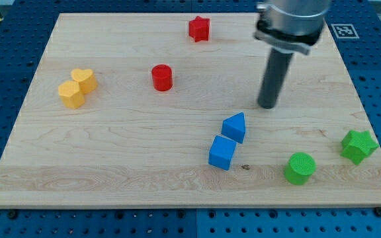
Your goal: Push blue triangle to the center
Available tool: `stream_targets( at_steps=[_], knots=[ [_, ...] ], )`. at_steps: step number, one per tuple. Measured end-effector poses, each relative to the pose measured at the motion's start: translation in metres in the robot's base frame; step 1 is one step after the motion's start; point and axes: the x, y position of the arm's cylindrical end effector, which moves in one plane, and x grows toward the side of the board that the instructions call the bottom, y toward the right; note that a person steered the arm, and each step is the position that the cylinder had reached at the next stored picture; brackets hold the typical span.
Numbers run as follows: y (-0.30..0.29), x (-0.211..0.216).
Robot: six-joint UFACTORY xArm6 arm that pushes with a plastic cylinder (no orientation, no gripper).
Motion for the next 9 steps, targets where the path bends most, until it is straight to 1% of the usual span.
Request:
stream_targets(
  at_steps=[1, 2, 3, 4, 5, 6, 7, 8, 9],
  knots=[
    [0.006, 0.037],
    [0.004, 0.086],
    [-0.011, 0.118],
    [-0.041, 0.115],
    [-0.059, 0.100],
    [-0.066, 0.073],
    [-0.078, 0.036],
    [-0.101, 0.000],
    [-0.127, -0.005]
  ],
)
